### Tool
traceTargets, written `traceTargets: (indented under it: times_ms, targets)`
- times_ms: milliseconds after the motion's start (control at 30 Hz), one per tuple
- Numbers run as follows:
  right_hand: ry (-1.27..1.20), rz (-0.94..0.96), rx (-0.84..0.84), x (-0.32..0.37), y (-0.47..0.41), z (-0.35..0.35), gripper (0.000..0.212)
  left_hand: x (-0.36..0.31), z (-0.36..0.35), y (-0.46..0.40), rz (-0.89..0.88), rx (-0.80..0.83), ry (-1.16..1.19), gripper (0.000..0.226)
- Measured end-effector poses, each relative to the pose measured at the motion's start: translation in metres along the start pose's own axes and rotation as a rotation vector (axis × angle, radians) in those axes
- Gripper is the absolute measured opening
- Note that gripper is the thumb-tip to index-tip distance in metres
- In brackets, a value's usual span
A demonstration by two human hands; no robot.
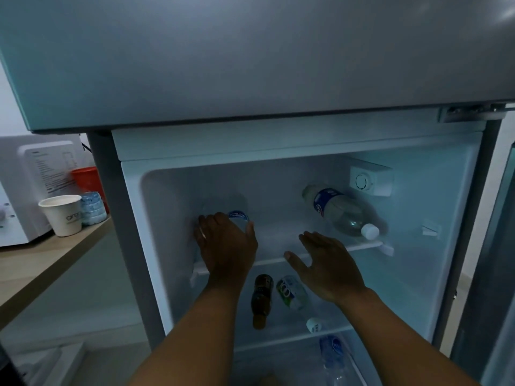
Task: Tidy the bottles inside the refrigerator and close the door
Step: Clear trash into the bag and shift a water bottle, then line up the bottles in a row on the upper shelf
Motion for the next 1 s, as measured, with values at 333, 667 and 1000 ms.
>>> traceTargets:
  times_ms: [333,667,1000]
  targets:
    - [0.082,-0.020,0.081,0.004,0.002,-0.004,0.075,0.007,0.011,0.008,0.041,0.093,0.237,0.066]
    - [0.087,-0.042,0.158,0.000,0.037,0.007,0.064,0.025,0.038,0.046,-0.026,0.266,0.412,0.044]
    - [-0.065,-0.033,-0.107,-0.003,0.087,0.019,0.046,0.002,0.082,0.092,-0.372,0.185,0.344,0.028]
Point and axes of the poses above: each hand's wrist, its own y-axis away from the middle knuckle, its own z-axis out of the back of the hand, x = y × z, the point moved 8 cm from there along -y, towards the middle knuckle, and after that the axes turned 7 degrees about -x, right-handed, at the moved point
